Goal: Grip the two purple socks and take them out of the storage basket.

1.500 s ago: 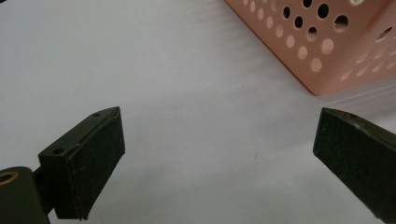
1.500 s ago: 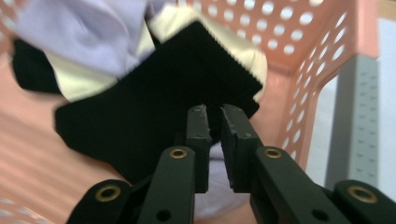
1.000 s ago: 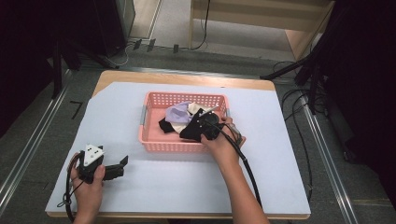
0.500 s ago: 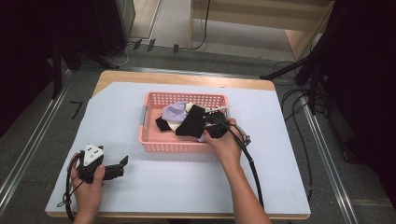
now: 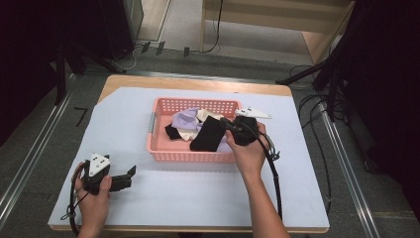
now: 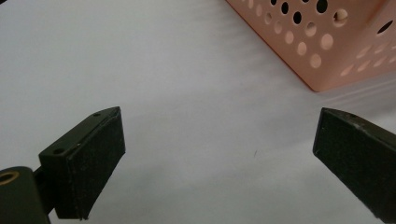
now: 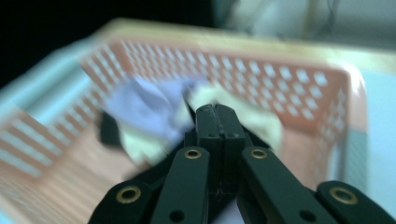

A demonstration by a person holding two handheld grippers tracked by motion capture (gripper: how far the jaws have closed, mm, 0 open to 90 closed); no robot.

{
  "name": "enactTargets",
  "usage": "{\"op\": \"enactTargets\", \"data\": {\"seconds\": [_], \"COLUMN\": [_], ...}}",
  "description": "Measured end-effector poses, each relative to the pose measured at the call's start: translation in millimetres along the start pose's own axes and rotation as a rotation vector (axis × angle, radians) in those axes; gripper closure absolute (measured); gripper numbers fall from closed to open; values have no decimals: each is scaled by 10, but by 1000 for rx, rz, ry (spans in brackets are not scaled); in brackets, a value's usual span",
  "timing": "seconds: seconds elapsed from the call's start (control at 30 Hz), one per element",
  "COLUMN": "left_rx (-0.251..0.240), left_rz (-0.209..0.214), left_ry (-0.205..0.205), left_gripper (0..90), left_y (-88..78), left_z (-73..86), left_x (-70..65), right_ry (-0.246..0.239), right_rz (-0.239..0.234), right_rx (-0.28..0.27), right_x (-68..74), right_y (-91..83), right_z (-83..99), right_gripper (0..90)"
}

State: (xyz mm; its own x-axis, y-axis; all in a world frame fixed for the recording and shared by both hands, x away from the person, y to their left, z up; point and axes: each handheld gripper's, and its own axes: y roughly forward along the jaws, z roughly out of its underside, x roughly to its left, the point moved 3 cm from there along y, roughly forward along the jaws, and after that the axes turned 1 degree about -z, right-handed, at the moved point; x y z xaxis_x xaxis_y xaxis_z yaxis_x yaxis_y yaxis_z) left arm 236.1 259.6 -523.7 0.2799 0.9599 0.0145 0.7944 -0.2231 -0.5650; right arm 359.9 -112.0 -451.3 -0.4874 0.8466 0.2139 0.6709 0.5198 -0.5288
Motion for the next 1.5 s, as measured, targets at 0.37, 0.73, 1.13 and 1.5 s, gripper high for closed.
{"op": "enactTargets", "data": {"seconds": [0.37,0.73,1.13,1.5], "left_rx": [6,6,10,8], "left_rz": [2,4,1,0], "left_ry": [1,1,2,3], "left_gripper": [32,34,34,34], "left_y": [3,4,6,6], "left_z": [0,0,1,1], "left_x": [-3,-1,-8,-8], "right_ry": [-185,-143,-58,-47], "right_rz": [189,171,48,-28], "right_rx": [464,652,317,-56], "right_x": [64,91,55,88], "right_y": [416,665,425,-54], "right_z": [233,306,183,-150], "right_gripper": [748,818,900,900]}}
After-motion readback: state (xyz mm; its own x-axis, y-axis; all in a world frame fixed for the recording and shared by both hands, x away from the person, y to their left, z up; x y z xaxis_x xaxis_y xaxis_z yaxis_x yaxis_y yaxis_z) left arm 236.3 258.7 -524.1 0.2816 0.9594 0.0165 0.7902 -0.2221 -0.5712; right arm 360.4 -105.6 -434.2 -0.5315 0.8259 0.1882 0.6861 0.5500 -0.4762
